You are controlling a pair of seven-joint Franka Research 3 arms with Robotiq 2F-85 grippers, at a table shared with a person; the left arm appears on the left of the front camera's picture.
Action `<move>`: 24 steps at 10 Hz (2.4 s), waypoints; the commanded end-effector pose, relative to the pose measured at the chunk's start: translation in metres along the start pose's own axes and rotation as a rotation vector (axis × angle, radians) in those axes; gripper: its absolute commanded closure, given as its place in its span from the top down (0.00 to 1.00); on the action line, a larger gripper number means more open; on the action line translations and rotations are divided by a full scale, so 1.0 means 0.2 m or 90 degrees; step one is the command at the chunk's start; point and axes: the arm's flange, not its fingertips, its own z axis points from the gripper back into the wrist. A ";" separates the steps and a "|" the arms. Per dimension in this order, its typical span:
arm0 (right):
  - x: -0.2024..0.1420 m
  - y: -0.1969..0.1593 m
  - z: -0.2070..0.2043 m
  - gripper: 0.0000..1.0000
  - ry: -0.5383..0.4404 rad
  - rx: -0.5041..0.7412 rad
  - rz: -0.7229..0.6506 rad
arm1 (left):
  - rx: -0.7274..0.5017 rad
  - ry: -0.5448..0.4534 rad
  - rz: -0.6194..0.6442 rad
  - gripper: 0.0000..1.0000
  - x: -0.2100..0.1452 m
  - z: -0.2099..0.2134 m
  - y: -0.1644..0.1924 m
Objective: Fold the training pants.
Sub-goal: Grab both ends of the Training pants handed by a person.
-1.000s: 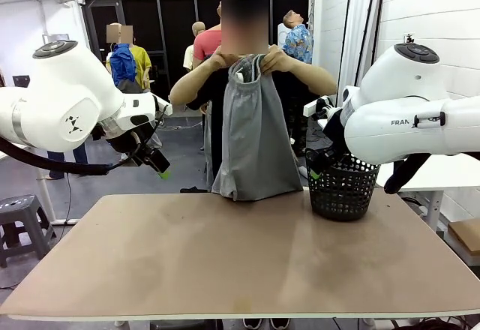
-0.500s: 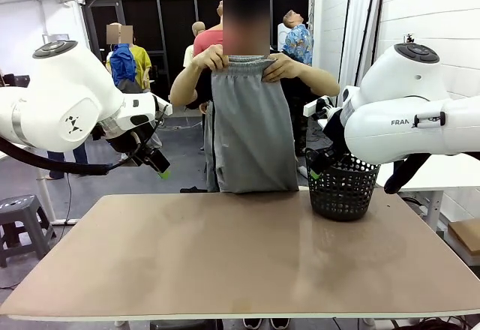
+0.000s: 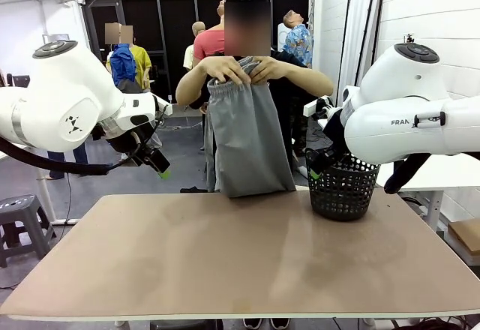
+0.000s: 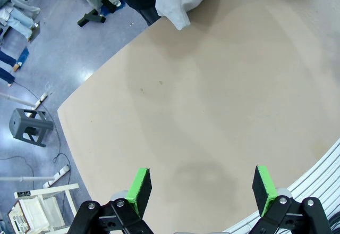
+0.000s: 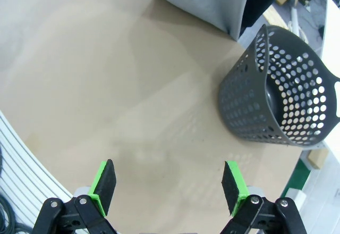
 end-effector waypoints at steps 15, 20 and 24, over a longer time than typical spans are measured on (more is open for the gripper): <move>0.00 0.00 0.00 1.00 -0.002 -0.003 -0.004 | -0.001 -0.007 -0.003 1.00 0.00 -0.01 0.01; 0.00 0.00 0.00 1.00 -0.002 -0.003 -0.004 | -0.001 -0.007 -0.003 1.00 0.00 -0.01 0.01; 0.00 0.00 0.00 1.00 -0.002 -0.003 -0.004 | -0.001 -0.007 -0.003 1.00 0.00 -0.01 0.01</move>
